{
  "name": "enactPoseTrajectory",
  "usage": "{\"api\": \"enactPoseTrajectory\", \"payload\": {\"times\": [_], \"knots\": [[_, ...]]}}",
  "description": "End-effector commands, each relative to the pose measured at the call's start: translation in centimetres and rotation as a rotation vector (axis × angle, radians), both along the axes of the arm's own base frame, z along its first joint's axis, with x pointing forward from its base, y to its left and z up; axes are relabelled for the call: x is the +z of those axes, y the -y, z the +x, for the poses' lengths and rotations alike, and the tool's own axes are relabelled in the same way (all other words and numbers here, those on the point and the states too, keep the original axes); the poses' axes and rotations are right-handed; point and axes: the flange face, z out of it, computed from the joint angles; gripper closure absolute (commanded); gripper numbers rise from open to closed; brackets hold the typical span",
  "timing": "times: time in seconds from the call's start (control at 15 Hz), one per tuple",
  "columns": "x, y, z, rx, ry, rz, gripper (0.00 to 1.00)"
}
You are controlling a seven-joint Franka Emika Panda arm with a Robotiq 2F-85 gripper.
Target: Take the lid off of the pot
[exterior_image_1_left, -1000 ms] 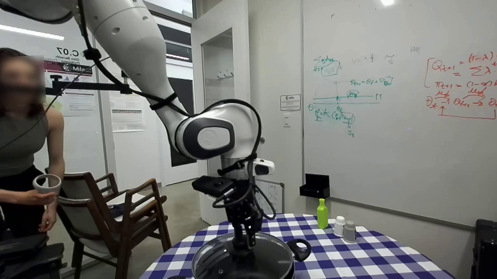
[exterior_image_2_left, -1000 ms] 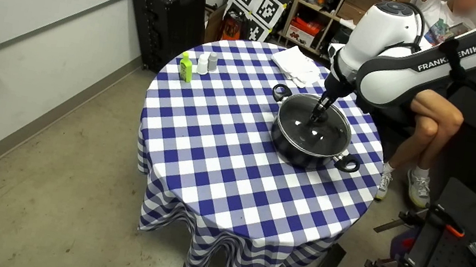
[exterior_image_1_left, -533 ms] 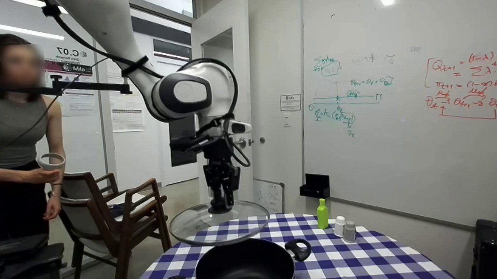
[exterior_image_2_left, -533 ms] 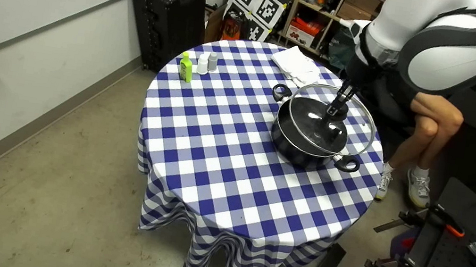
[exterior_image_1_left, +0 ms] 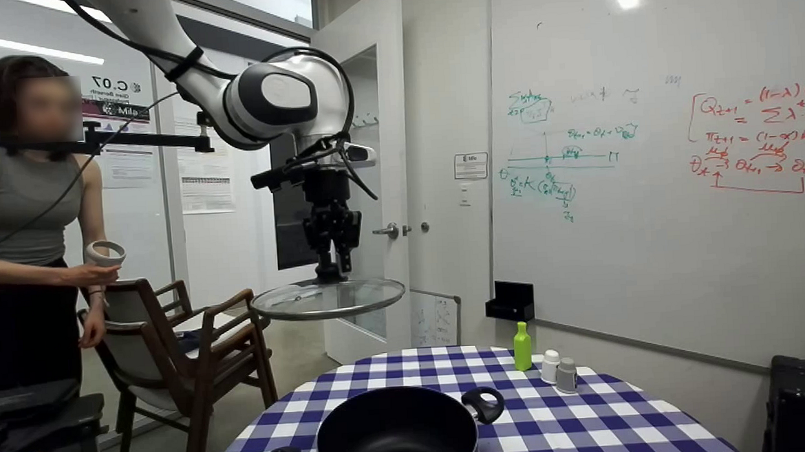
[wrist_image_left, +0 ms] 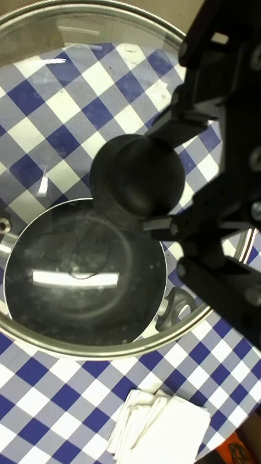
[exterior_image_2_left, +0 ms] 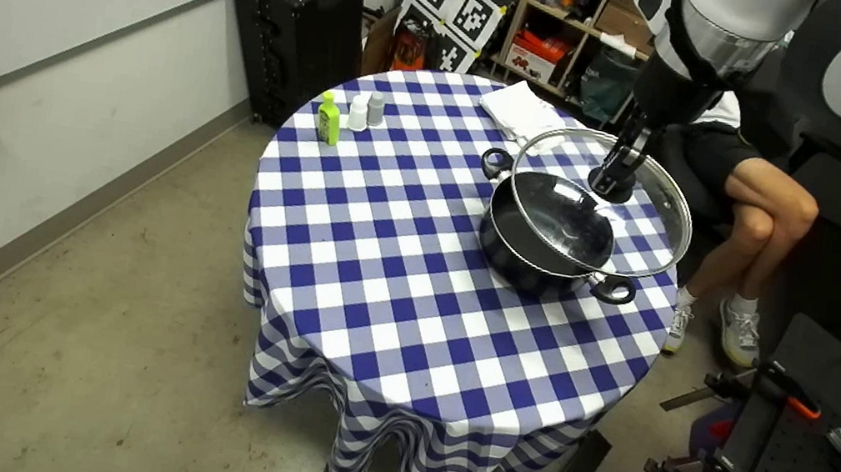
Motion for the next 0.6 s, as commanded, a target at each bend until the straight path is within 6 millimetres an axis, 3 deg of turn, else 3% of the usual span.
{"api": "enactPoseTrajectory", "payload": {"times": [0.0,0.2,0.53], "knots": [[2.8,-2.4,0.3,0.044,-0.001,-0.03,0.75],[3.4,-4.4,0.9,0.074,0.0,-0.034,0.75],[2.7,-8.6,3.1,0.105,0.023,-0.043,0.75]]}}
